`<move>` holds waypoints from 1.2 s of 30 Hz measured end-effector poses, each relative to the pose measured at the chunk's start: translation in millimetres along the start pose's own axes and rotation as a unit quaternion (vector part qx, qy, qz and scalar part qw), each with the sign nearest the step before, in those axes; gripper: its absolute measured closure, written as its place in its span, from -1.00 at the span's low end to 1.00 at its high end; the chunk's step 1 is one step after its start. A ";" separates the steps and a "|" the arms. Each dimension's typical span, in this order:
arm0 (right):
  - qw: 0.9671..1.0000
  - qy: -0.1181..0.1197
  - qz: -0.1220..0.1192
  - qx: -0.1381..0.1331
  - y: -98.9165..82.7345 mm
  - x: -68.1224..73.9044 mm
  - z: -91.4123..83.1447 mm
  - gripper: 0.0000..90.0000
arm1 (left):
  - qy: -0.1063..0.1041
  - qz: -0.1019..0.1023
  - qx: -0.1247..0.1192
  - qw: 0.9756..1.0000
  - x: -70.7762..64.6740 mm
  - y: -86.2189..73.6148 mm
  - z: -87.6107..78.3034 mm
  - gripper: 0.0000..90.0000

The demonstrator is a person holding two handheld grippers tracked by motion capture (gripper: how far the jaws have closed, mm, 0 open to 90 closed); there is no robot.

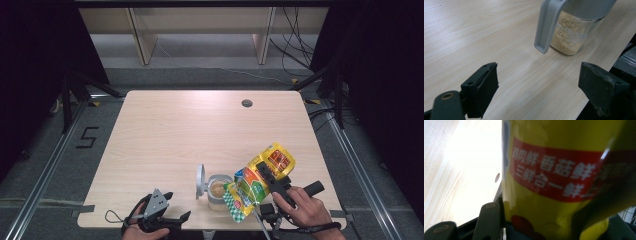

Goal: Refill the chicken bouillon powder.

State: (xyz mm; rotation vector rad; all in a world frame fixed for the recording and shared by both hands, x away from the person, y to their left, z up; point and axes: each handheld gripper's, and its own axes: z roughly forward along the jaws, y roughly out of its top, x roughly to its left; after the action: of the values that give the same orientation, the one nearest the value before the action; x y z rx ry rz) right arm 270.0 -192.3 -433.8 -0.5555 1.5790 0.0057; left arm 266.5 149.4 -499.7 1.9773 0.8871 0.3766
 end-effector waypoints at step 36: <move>1.000 0.000 0.007 -0.001 -2.6 0.7 -0.4 0.13 | 0.005 0.003 0.004 1.000 0.3 0.4 -1.3 -0.66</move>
State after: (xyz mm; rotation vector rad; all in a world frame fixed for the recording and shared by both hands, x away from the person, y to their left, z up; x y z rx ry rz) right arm 270.5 -195.0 -433.6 -0.5459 1.5825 0.0190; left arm 266.1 150.2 -498.7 1.9868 0.8913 0.3874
